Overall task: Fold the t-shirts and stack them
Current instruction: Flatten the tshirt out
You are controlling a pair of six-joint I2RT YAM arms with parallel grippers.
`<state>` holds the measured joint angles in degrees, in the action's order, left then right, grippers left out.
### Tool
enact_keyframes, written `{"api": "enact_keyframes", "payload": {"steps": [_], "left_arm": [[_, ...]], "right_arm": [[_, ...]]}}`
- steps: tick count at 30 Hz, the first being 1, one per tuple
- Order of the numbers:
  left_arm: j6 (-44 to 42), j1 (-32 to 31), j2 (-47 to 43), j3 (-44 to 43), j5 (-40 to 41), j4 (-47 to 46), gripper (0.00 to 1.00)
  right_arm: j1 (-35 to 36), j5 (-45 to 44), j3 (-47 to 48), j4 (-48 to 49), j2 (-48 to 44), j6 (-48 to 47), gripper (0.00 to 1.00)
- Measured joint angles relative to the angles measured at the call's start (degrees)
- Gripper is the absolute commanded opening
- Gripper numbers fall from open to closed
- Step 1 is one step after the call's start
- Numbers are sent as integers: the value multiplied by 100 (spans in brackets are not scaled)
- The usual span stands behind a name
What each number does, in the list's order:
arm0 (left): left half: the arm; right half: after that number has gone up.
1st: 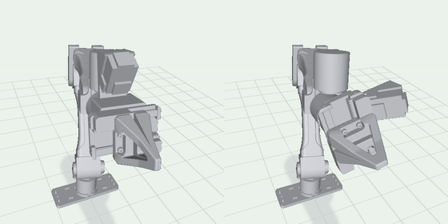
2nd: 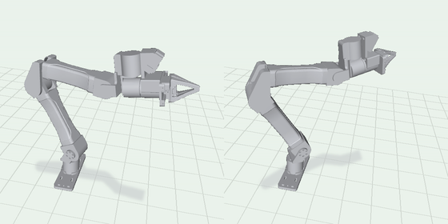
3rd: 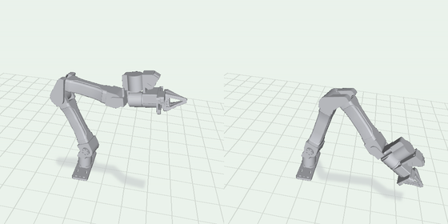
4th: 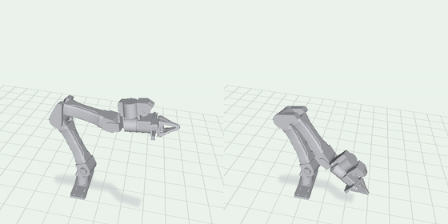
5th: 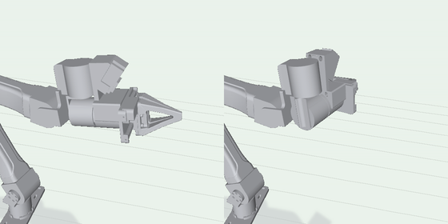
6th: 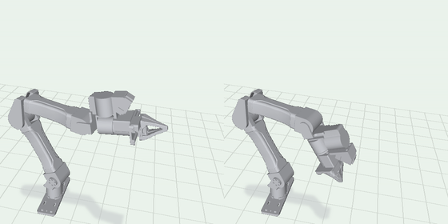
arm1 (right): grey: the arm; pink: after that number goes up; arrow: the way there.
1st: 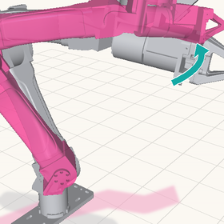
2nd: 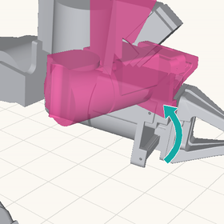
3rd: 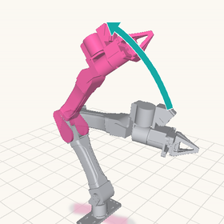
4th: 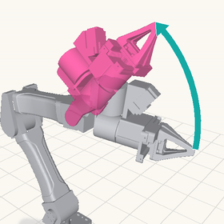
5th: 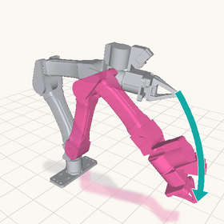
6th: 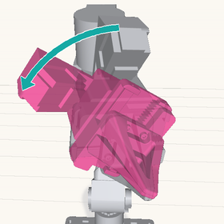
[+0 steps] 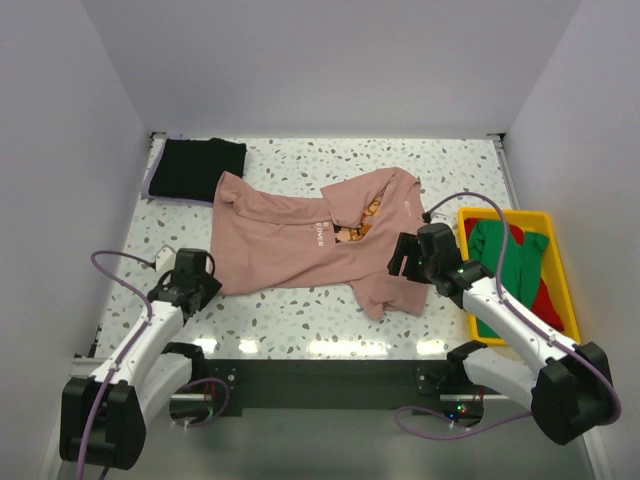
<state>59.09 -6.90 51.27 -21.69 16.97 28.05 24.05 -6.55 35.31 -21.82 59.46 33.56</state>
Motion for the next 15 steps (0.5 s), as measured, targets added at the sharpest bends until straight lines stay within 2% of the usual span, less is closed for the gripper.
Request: {"api": "enact_keyframes", "payload": {"steps": [15], "left_arm": [[238, -61, -503, 136, -13, 105, 45]], "right_arm": [[0, -15, 2, -109, -2, -83, 73]]}}
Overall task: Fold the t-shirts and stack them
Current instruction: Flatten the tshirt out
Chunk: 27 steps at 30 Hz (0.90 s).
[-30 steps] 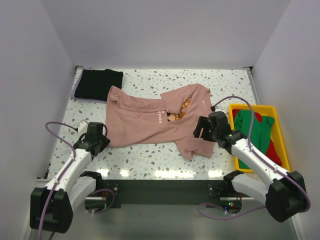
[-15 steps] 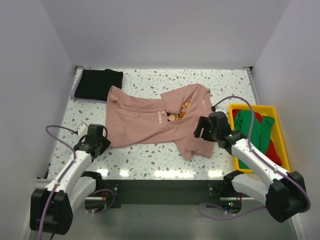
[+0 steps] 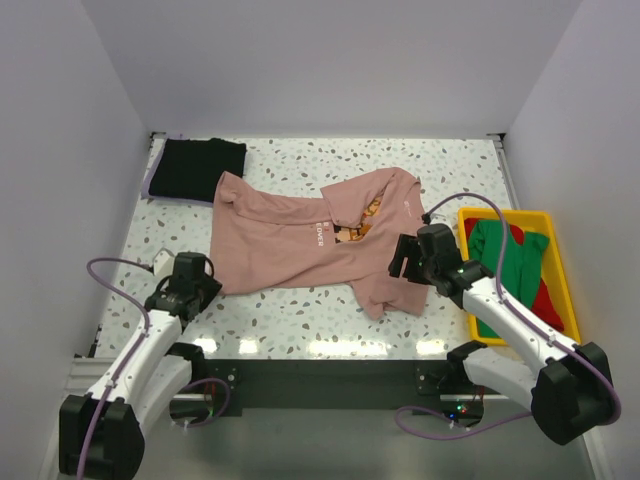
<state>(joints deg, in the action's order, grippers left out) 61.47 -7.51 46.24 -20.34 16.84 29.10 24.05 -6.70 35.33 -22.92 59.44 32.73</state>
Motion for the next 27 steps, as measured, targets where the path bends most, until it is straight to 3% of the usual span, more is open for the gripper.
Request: {"api": "enact_keyframes", "payload": {"steps": [11, 22, 25, 27], "left_arm": [[142, -39, -35, 48, 7, 33, 36], [199, -39, 313, 160, 59, -199, 35], [201, -39, 339, 203, 87, -345, 29], [195, -39, 348, 236, 94, -442, 16]], "right_arm": [[0, 2, 0, -24, -35, -42, 74], [0, 2, 0, -39, -33, -70, 75], [0, 0, 0, -46, -31, -74, 75], [0, -11, 0, -55, -20, -76, 76]]}}
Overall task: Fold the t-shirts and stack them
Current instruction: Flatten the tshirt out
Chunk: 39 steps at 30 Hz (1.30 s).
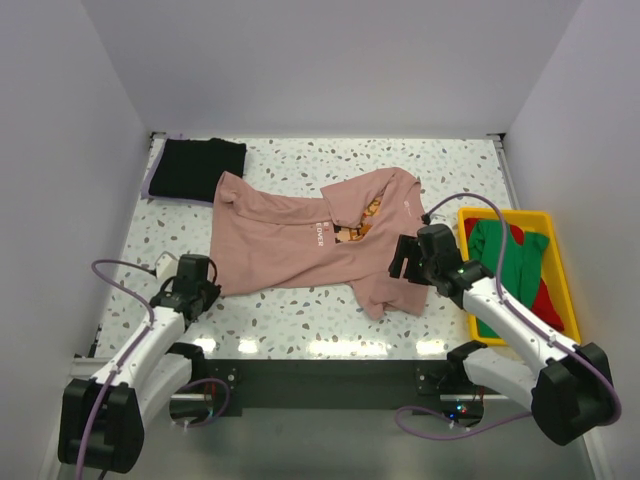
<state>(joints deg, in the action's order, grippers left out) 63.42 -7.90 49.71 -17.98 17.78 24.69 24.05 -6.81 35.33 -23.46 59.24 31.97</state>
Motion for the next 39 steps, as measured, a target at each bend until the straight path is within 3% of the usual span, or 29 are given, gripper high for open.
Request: {"api": "enact_keyframes", "payload": {"steps": [1, 2, 11, 18, 29, 37, 38, 39], "left_arm": [[-4, 0, 15, 9, 2, -22, 3], [-4, -2, 31, 9, 4, -26, 0], [-280, 55, 98, -608, 328, 2, 0], [-407, 146, 516, -1366, 415, -282, 0], [-616, 743, 750, -1709, 289, -317, 0], [-752, 879, 750, -1759, 138, -365, 0], [-761, 881, 750, -1759, 122, -369, 0], [-772, 881, 750, -1759, 107, -372, 0]], "right_arm": [[0, -15, 2, -11, 7, 0, 76], [0, -28, 2, -24, 22, 2, 76], [-107, -367, 192, -391, 514, 44, 76], [-807, -444, 227, -474, 800, 116, 72], [-1073, -457, 306, -243, 1469, 260, 67], [-1075, -249, 332, 249, 2070, 391, 43], [-1084, -181, 332, 361, 2103, 420, 40], [-1091, -140, 334, 433, 2129, 431, 29]]}}
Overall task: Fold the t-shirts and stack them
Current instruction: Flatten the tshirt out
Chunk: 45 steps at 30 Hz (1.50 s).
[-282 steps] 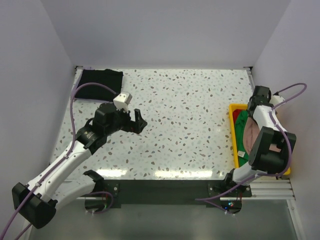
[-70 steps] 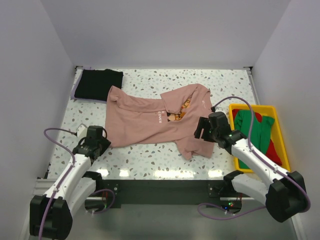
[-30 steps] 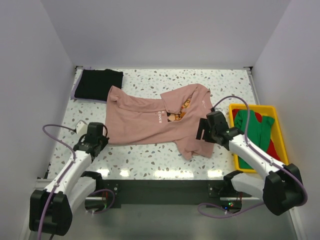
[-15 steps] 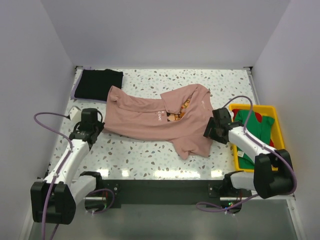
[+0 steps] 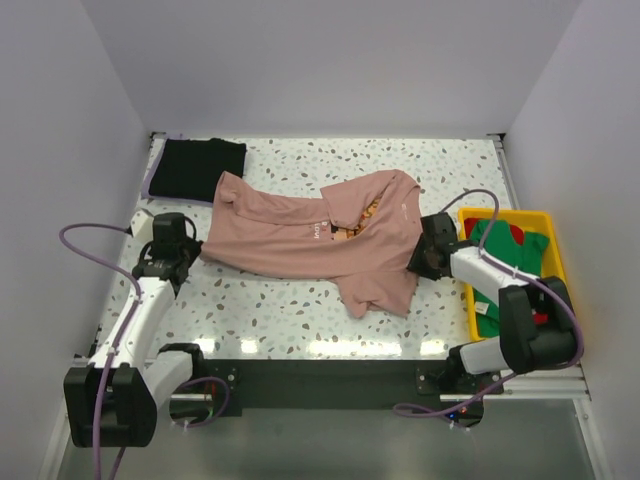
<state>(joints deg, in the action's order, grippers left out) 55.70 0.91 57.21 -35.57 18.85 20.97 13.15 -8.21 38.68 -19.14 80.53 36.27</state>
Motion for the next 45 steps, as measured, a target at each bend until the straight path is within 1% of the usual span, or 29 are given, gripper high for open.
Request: {"api": "enact_keyframes", "payload": {"steps": [2, 3, 6, 9, 12, 16, 19, 20, 22, 24, 26, 28, 29, 31, 32, 33, 34, 36, 37, 40, 42, 43, 45], "left_arm": [[-31, 0, 0, 0, -24, 0, 0], [-46, 0, -2, 0, -33, 2, 0], [-98, 4, -63, 0, -55, 15, 0], [-138, 9, -254, -2, -68, 98, 0], [-153, 11, -533, -17, -96, 205, 0], [-208, 11, -997, -74, -127, 422, 0], [-260, 11, -1163, -122, -127, 439, 0], [-278, 11, -1132, -151, -127, 431, 0], [-284, 11, -879, -251, -125, 391, 0], [-289, 11, -444, -400, -125, 299, 0], [-302, 11, 164, -540, -136, 153, 0], [-308, 11, 684, -625, -160, 63, 0], [-317, 11, 852, -654, -168, 35, 0], [-341, 11, 1134, -706, -184, 4, 0], [-356, 11, 1202, -723, -192, -15, 0], [-385, 11, 1226, -741, -197, -28, 0], [-407, 11, 1226, -754, -197, -42, 0], [-435, 11, 1209, -774, -197, -94, 0], [-435, 11, 1193, -772, -201, -111, 0], [-435, 11, 1115, -767, -229, -146, 0], [-435, 11, 1029, -765, -251, -179, 0], [-435, 11, 990, -765, -264, -199, 0], [-435, 11, 949, -765, -282, -223, 0]], "right_arm": [[0, 92, 0, 72, 22, 33, 17], [0, 125, 0, 55, 20, 44, 8], [-4, 142, 26, -186, -177, 22, 2], [-4, -2, 358, -846, -807, -116, 1], [-4, -208, 1088, -1443, -1482, -306, 1], [-4, -444, 2013, -1943, -2218, -533, 6], [-4, -522, 2400, -2157, -2299, -667, 6], [-4, -551, 2527, -2216, -2192, -713, 6], [-7, -579, 2796, -2243, -1690, -800, 7], [-9, -579, 3158, -2168, -798, -890, 14], [-11, -573, 3517, -2057, 103, -957, 24], [-37, -501, 3926, -1974, 1213, -1036, 35], [-55, -422, 4142, -1967, 1711, -1069, 48], [-103, -299, 4360, -1910, 2396, -1102, 60], [-120, -258, 4350, -1928, 2544, -1106, 70], [-133, -236, 4269, -1919, 2583, -1091, 72], [-144, -232, 4122, -1869, 2503, -1082, 73], [-151, -223, 3713, -1801, 2096, -1054, 69], [-153, -227, 3451, -1759, 1766, -1036, 65], [-160, -236, 2603, -1499, 575, -949, 64], [-160, -258, 2245, -1252, 39, -927, 64], [-160, -258, 2175, -1154, -55, -929, 64], [-162, -232, 2190, -894, 83, -933, 63]]}}
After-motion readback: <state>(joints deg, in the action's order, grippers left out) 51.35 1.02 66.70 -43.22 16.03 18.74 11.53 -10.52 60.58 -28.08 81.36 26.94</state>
